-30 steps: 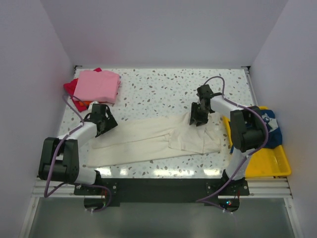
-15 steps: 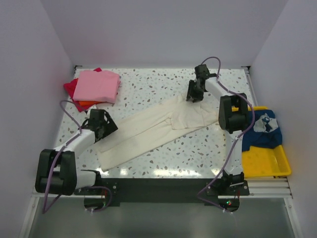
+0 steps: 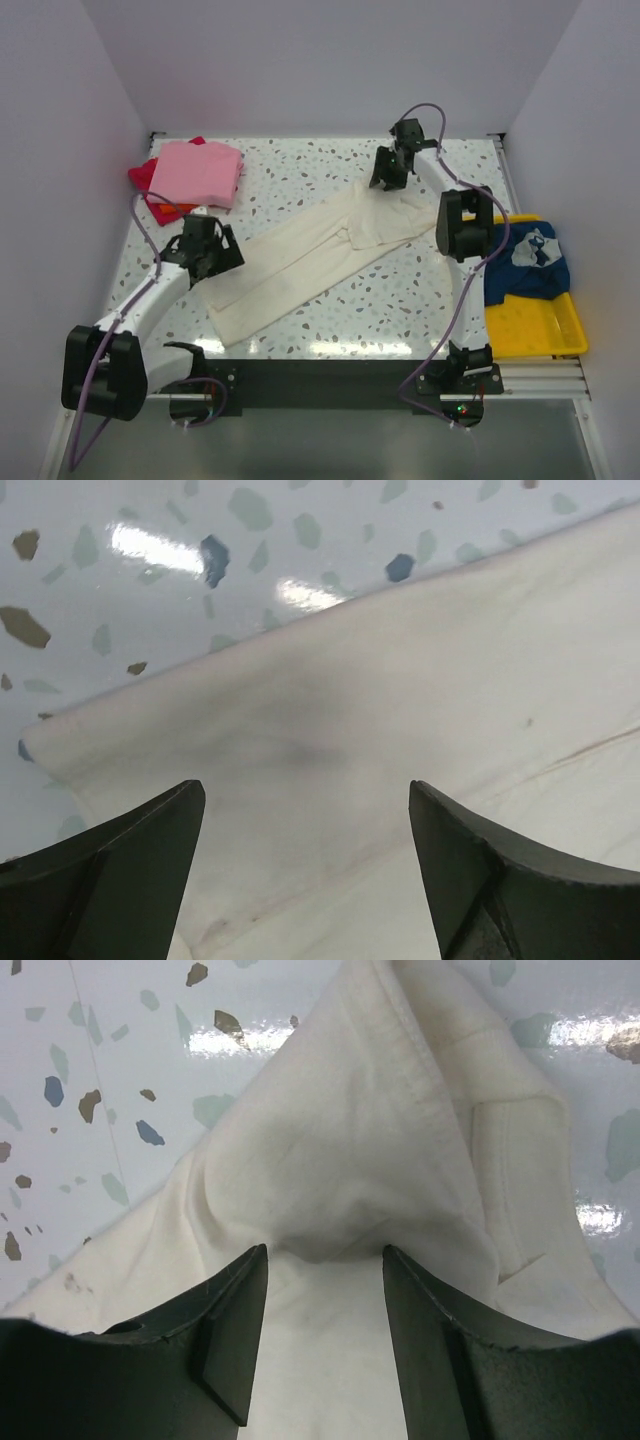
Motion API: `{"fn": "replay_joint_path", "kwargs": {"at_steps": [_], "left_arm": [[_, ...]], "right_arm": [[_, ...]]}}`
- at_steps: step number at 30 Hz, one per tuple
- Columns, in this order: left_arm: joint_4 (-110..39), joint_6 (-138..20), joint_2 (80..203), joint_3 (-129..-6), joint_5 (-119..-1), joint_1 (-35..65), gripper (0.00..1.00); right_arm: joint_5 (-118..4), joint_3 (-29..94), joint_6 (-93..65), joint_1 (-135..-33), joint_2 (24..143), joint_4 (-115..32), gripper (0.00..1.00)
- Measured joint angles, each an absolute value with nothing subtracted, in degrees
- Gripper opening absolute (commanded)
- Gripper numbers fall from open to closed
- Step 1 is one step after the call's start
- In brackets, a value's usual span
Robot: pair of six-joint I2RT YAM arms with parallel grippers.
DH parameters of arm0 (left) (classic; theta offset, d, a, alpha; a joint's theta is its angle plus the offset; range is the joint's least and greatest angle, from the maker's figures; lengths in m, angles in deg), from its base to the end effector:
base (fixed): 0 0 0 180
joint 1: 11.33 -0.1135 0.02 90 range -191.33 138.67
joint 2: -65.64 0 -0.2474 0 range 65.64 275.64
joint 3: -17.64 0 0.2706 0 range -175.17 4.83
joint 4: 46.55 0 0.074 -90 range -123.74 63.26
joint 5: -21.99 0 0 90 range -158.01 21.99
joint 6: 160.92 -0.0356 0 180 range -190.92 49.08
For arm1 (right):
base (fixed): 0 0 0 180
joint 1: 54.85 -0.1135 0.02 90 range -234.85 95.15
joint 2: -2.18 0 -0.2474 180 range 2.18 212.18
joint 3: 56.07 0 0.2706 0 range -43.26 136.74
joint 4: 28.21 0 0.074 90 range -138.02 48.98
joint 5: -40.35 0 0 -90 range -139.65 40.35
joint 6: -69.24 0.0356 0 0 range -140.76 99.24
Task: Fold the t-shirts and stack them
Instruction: Fold the tshirt
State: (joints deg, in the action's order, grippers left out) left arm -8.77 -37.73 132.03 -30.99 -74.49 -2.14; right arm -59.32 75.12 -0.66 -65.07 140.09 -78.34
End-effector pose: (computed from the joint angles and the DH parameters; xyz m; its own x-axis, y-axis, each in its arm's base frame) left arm 0.2381 -0.0344 0.1675 -0.7335 -0.4323 -0.5245 -0.3655 0.9015 -0.2319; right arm 0.5225 0.1003 0.1563 -0.8649 0.1883 -0.4652 0.0340 0.9468 0.3200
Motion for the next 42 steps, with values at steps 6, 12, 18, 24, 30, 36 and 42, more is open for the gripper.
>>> {"fn": "replay_joint_path", "kwargs": {"at_steps": [6, 12, 18, 24, 30, 36, 42], "left_arm": [[-11.5, -41.6, 133.6, -34.1, -72.5, 3.5, 0.9], [-13.7, -42.7, 139.0, -33.9, -68.7, 8.6, 0.91], [-16.4, -42.7, 141.4, -32.8, -66.3, 10.1, 0.91], [-18.2, -42.7, 143.2, -31.1, -65.5, 10.3, 0.92], [-21.7, -42.4, 142.6, -29.4, -66.1, 11.8, 0.92], [-23.3, -40.4, 142.5, -28.9, -66.0, 13.9, 0.92], [-23.4, -38.3, 142.5, -28.9, -63.1, 15.3, 0.93]], "right_arm": [[-61.2, 70.1, -1.4, -65.1, 133.7, -76.9, 0.55], [-63.9, 54.1, -0.9, -67.0, 119.6, -73.9, 0.56], [-68.7, 41.9, 1.6, -68.6, 116.3, -70.7, 0.56], [-68.7, 39.5, 3.1, -68.3, 117.3, -70.1, 0.56], [-67.1, 39.9, 3.2, -68.3, 118.9, -70.1, 0.56], [-66.4, 45.2, 3.3, -68.1, 123.1, -71.6, 0.56], [-65.1, 52.8, 3.6, -68.1, 127.9, -72.3, 0.56]]}}
